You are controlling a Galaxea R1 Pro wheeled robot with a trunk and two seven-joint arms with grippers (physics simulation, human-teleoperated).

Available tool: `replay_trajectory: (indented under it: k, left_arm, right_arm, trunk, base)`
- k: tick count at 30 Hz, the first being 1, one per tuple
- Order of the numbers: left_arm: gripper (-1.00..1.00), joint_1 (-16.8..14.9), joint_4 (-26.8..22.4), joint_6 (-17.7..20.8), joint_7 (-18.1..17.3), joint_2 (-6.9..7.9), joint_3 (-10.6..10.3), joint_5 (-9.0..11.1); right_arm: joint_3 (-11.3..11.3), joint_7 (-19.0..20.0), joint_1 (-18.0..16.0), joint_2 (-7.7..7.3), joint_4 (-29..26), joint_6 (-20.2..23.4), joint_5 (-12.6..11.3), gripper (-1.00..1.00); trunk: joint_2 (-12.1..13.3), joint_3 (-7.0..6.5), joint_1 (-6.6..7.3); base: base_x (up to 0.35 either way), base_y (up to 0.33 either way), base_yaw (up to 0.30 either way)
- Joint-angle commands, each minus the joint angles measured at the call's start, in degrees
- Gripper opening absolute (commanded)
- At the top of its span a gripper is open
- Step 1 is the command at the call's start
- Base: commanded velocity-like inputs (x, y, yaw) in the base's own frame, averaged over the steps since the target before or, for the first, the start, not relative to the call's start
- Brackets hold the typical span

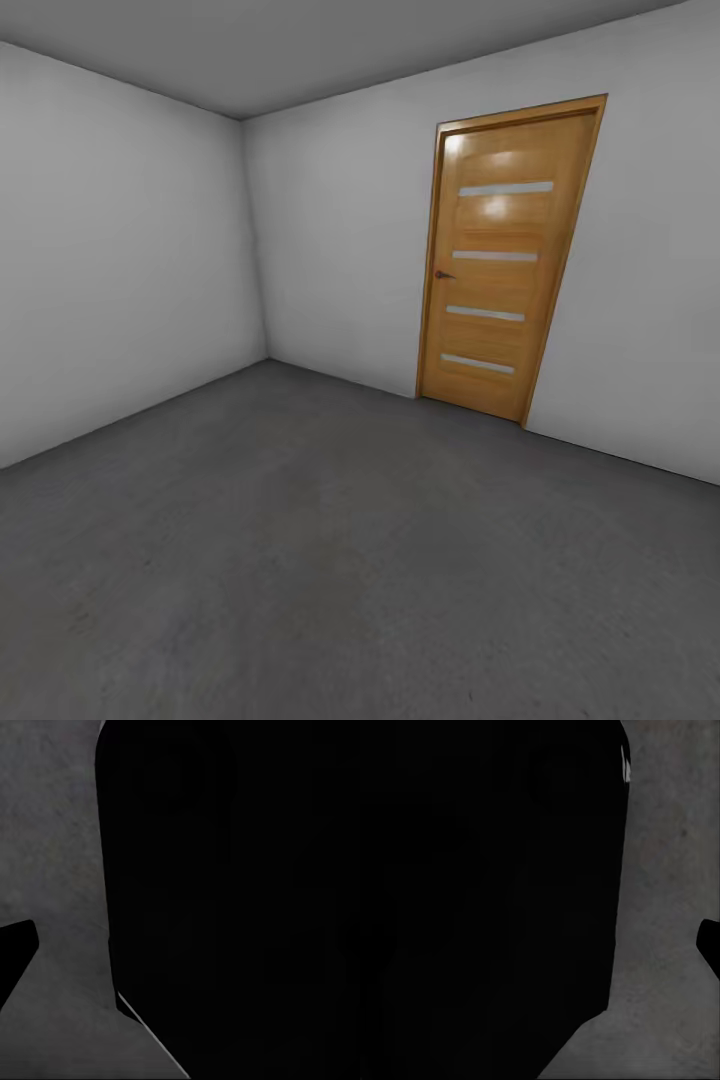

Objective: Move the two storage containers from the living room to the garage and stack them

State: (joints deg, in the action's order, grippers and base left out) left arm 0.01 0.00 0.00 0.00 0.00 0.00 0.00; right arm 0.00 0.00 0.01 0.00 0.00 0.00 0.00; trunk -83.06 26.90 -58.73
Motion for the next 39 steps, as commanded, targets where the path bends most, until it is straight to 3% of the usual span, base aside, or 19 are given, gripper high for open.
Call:
replay_trajectory:
  k: [1,10,13,18,39]
  left_arm:
    - [1.00,-0.01,-0.33,-0.33,-0.09,-0.11,0.33,0.18]
    - [1.00,-0.01,-2.24,-0.94,-0.09,-0.11,0.40,0.08]
    - [1.00,-0.01,-2.51,-1.03,-0.09,0.57,0.07,-0.28]
    - [1.00,-0.01,-2.56,-1.05,-0.06,1.48,-0.05,-0.37]
    - [1.00,-0.01,-2.55,-1.05,-0.01,1.59,-0.09,-0.34]
  right_arm:
    - [0.33,-0.03,-0.09,0.18,-0.33,-0.27,0.33,1.00]
    - [0.38,0.10,-0.09,-0.05,-0.46,-2.13,0.93,1.00]
    - [0.40,-0.03,-0.09,0.10,-0.44,-3.09,0.79,1.00]
    - [0.29,0.01,-0.09,0.15,-0.44,-3.41,0.79,1.00]
    - [0.35,-0.02,-0.09,0.14,-0.44,-4.24,0.80,1.00]
  trunk:
    - [-0.02,0.03,0.00]
    - [-0.02,0.03,0.00]
    - [-0.02,0.03,0.00]
    - [-0.02,0.03,0.00]
    - [-0.02,0.03,0.00]
  base:
    - [0.000,0.000,0.000]
    - [0.000,0.000,0.000]
    - [0.000,0.000,-0.113]
    - [0.000,0.000,-0.238]
    - [0.000,0.000,-0.283]
